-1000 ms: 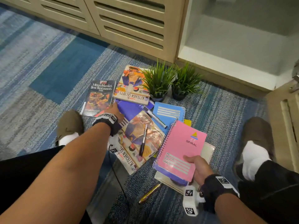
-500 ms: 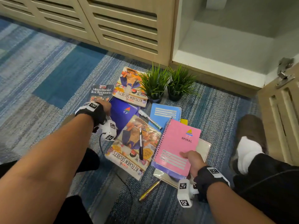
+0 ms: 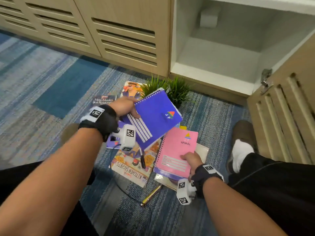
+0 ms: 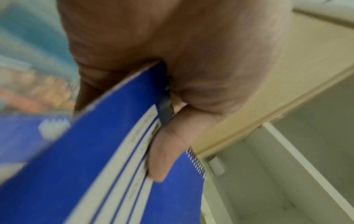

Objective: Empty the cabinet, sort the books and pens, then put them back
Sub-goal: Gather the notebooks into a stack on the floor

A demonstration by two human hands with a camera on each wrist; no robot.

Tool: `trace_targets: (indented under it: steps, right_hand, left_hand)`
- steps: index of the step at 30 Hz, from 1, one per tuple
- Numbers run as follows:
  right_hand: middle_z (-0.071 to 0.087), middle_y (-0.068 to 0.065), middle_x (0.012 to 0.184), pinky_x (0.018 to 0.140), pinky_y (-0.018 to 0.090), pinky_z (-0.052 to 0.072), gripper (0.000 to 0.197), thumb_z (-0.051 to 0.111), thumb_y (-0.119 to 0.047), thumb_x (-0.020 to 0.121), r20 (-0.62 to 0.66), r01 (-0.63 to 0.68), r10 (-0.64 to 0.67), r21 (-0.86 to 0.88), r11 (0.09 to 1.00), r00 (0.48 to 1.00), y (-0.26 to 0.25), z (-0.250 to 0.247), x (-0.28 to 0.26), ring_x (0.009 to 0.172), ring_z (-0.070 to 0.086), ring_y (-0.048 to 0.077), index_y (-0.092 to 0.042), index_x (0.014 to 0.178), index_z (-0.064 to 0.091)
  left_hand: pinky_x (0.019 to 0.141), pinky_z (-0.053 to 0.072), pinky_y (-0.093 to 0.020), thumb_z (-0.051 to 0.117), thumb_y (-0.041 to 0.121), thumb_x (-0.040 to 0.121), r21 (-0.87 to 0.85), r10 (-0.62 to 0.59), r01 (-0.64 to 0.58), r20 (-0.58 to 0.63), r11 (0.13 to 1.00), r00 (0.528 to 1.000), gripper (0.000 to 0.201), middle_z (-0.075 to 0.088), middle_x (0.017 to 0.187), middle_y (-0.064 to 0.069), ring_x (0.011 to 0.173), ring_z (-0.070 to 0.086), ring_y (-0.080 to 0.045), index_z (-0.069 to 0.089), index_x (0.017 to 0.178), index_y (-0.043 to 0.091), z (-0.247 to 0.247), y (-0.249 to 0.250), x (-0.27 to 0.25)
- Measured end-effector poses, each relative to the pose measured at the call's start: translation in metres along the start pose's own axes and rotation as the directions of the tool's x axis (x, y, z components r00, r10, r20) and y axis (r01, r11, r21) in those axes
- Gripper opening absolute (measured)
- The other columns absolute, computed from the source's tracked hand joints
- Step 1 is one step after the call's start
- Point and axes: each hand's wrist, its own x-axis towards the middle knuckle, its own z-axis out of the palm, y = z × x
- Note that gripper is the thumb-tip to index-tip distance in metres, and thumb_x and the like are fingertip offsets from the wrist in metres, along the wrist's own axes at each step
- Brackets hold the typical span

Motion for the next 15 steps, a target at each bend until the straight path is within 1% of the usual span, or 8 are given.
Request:
trace_targets:
  steps: [2,4,5,7,8,10,12,15]
  right_hand:
    - [0.072,0.02,0.105,0.09,0.056,0.055,0.053,0.066,-0.032,0.072,-0.02,-0.031,0.036,0.223,0.974,0.999,-0.005,0.001,-0.012,0.094,0.07,0.037,-0.004,0.118,0.066]
    - [0.074,0.019,0.104,0.089,0.048,0.053,0.056,0.045,-0.057,0.094,0.072,-0.077,0.048,0.487,0.87,0.996,-0.01,0.004,-0.024,0.087,0.072,0.035,-0.012,0.118,0.068]
    - [0.075,0.018,0.104,0.091,0.046,0.051,0.07,0.032,-0.069,0.095,0.147,-0.136,0.058,0.595,0.792,0.987,-0.011,0.002,-0.027,0.086,0.074,0.033,-0.013,0.114,0.071]
    - [0.074,0.02,0.11,0.095,0.048,0.05,0.084,0.029,-0.078,0.09,0.198,-0.158,0.043,0.613,0.774,0.979,-0.012,-0.004,-0.027,0.092,0.074,0.034,-0.011,0.111,0.074]
    - [0.073,0.021,0.115,0.096,0.051,0.051,0.076,0.037,-0.073,0.092,0.2,-0.137,0.018,0.6,0.788,0.98,-0.009,-0.007,-0.026,0.096,0.073,0.034,-0.011,0.115,0.073]
    - [0.073,0.021,0.116,0.093,0.058,0.054,0.043,0.061,-0.043,0.096,0.161,-0.086,0.001,0.521,0.849,0.987,-0.005,-0.006,-0.023,0.098,0.073,0.036,-0.009,0.122,0.069]
    - [0.074,0.017,0.113,0.092,0.06,0.055,0.038,0.074,-0.017,0.086,-0.001,-0.021,0.023,0.353,0.935,1.0,0.01,-0.004,-0.006,0.097,0.073,0.036,-0.008,0.123,0.069]
    - [0.074,0.013,0.11,0.095,0.058,0.054,0.022,0.071,-0.009,0.088,-0.083,0.015,0.005,0.244,0.97,0.997,0.017,0.0,0.004,0.099,0.071,0.036,-0.01,0.11,0.071]
  left_hand:
    - [0.076,0.059,-0.042,0.065,-0.014,0.076,-0.091,-0.002,0.013,0.117,0.996,0.993,0.033,0.068,0.089,-0.012,0.081,0.07,-0.03,0.063,0.097,0.012,0.052,-0.016,0.004]
    - [0.077,0.055,-0.024,0.069,-0.002,0.08,0.104,-0.019,0.006,0.122,0.995,0.992,0.024,0.064,0.09,-0.009,0.094,0.066,-0.027,0.062,0.099,0.011,0.103,-0.039,0.01]
    - [0.077,0.052,-0.02,0.07,0.005,0.081,0.255,-0.036,0.011,0.095,0.967,0.995,0.024,0.065,0.095,-0.01,0.099,0.064,-0.026,0.063,0.103,0.007,0.124,-0.055,0.013]
    - [0.087,0.052,-0.029,0.068,0.02,0.08,0.491,-0.039,0.009,0.052,0.871,0.998,0.036,0.066,0.111,-0.012,0.108,0.062,-0.029,0.062,0.112,0.006,0.16,-0.089,0.018]
    - [0.089,0.052,-0.035,0.066,0.029,0.08,0.558,-0.012,-0.01,0.036,0.83,0.999,0.04,0.065,0.114,-0.011,0.108,0.062,-0.03,0.06,0.114,0.009,0.17,-0.102,0.02]
    - [0.086,0.053,-0.038,0.057,0.051,0.082,0.638,0.107,-0.068,-0.024,0.767,0.994,0.044,0.067,0.106,-0.009,0.103,0.063,-0.029,0.066,0.106,0.015,0.176,-0.111,0.024]
    - [0.076,0.051,-0.032,0.046,0.064,0.084,0.617,0.175,-0.065,-0.119,0.784,0.977,0.055,0.071,0.089,-0.005,0.09,0.065,-0.025,0.074,0.089,0.017,0.16,-0.108,0.029]
    - [0.076,0.05,-0.032,0.05,0.051,0.086,0.495,0.093,0.077,-0.311,0.865,0.946,0.037,0.073,0.096,-0.005,0.094,0.065,-0.027,0.072,0.095,0.022,0.113,-0.117,0.051]
